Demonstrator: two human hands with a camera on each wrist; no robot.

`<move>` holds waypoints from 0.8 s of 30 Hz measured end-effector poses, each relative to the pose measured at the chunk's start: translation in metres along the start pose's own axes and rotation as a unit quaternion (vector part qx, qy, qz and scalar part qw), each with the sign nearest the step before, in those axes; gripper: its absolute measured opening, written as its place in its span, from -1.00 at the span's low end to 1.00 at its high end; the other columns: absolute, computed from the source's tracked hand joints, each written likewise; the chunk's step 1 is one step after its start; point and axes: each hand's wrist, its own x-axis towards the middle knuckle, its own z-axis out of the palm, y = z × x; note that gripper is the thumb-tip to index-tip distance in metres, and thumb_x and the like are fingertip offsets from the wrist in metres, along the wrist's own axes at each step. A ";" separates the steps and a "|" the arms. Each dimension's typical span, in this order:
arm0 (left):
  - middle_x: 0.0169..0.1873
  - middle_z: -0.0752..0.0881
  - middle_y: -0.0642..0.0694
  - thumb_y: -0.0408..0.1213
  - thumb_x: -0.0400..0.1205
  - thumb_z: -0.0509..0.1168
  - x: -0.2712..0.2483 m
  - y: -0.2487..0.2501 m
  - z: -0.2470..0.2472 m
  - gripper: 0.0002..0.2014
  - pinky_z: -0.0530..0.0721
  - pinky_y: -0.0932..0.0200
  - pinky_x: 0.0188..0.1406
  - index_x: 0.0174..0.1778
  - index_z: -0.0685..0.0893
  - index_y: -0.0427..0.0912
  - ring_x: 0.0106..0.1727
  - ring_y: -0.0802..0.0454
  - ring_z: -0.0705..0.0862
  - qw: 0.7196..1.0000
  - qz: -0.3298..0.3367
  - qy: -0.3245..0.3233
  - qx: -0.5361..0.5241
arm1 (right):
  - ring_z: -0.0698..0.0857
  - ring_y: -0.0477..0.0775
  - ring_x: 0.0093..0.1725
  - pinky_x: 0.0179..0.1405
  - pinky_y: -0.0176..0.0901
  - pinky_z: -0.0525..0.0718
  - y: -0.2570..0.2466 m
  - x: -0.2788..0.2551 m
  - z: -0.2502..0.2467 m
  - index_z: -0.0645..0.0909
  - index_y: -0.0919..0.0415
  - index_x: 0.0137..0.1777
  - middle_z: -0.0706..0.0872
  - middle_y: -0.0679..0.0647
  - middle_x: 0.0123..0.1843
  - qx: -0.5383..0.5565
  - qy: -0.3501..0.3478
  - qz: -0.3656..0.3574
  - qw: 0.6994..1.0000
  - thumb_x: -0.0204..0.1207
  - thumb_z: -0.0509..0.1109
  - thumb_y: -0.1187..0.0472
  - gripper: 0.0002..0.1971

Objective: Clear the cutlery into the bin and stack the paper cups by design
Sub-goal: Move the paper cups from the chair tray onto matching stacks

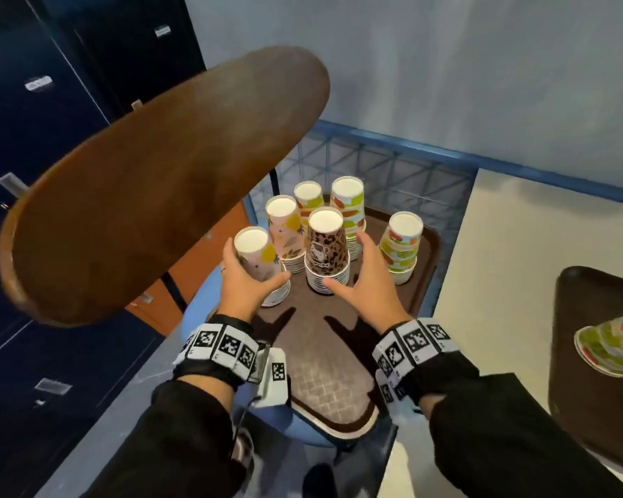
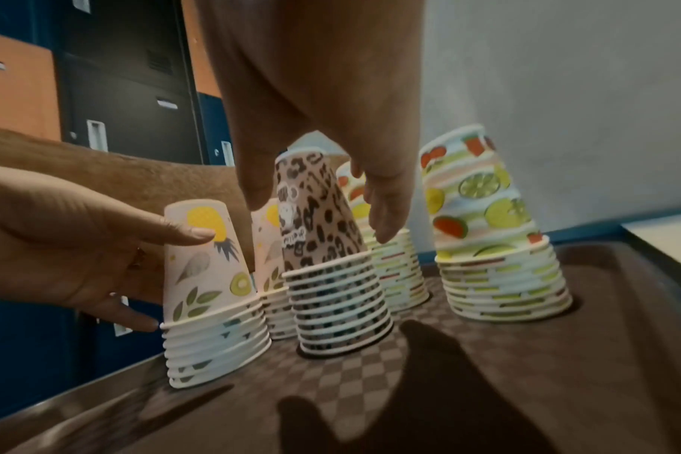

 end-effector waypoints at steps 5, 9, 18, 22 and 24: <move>0.43 0.48 -0.17 -0.41 0.28 0.60 0.015 -0.023 0.006 -0.11 0.43 0.11 0.34 0.48 0.26 -0.21 0.44 -0.06 0.45 0.998 -0.034 -0.027 -0.037 | 0.39 0.01 0.53 0.47 -0.16 0.36 0.004 0.019 0.029 0.21 0.08 0.53 0.43 0.03 0.52 0.053 0.010 0.039 0.998 0.15 0.66 0.19 -0.03; 0.21 0.58 -0.10 -0.39 0.28 0.61 0.019 -0.037 0.009 -0.25 0.47 0.13 0.12 0.35 0.39 -0.19 0.20 0.03 0.52 0.995 -0.081 -0.052 -0.029 | 0.48 0.12 0.46 0.42 0.24 0.50 0.014 0.029 0.049 0.27 -0.04 0.48 0.52 0.08 0.43 0.031 0.013 0.086 0.996 -0.02 0.63 -0.14 0.01; 0.10 0.58 -0.01 -0.38 0.26 0.62 0.009 -0.044 0.009 -0.32 0.51 0.14 0.09 0.15 0.35 -0.04 0.17 0.02 0.57 0.994 -0.069 -0.072 -0.034 | 0.57 0.08 0.36 0.21 -0.19 0.51 0.013 0.018 0.060 0.27 0.04 0.42 0.57 0.08 0.40 0.072 0.008 0.144 0.987 0.09 0.67 0.05 -0.09; 0.18 0.62 -0.04 -0.08 0.06 0.64 0.000 -0.040 0.010 -0.19 0.58 0.01 0.20 0.16 0.36 0.04 0.25 -0.04 0.60 0.993 -0.061 -0.098 -0.030 | 0.57 0.10 0.37 0.25 -0.11 0.52 0.016 0.004 0.045 0.27 0.04 0.42 0.58 0.08 0.38 0.088 0.038 0.171 0.980 0.09 0.68 0.06 -0.09; 0.24 0.63 -0.05 0.06 -0.03 0.58 -0.005 -0.034 0.013 -0.18 0.59 -0.13 0.30 0.14 0.37 0.16 0.29 -0.04 0.59 0.991 -0.054 -0.115 -0.035 | 0.59 0.05 0.33 0.19 -0.17 0.48 0.015 -0.007 0.033 0.29 0.05 0.41 0.59 0.05 0.38 0.107 0.061 0.175 0.977 0.11 0.68 0.11 -0.12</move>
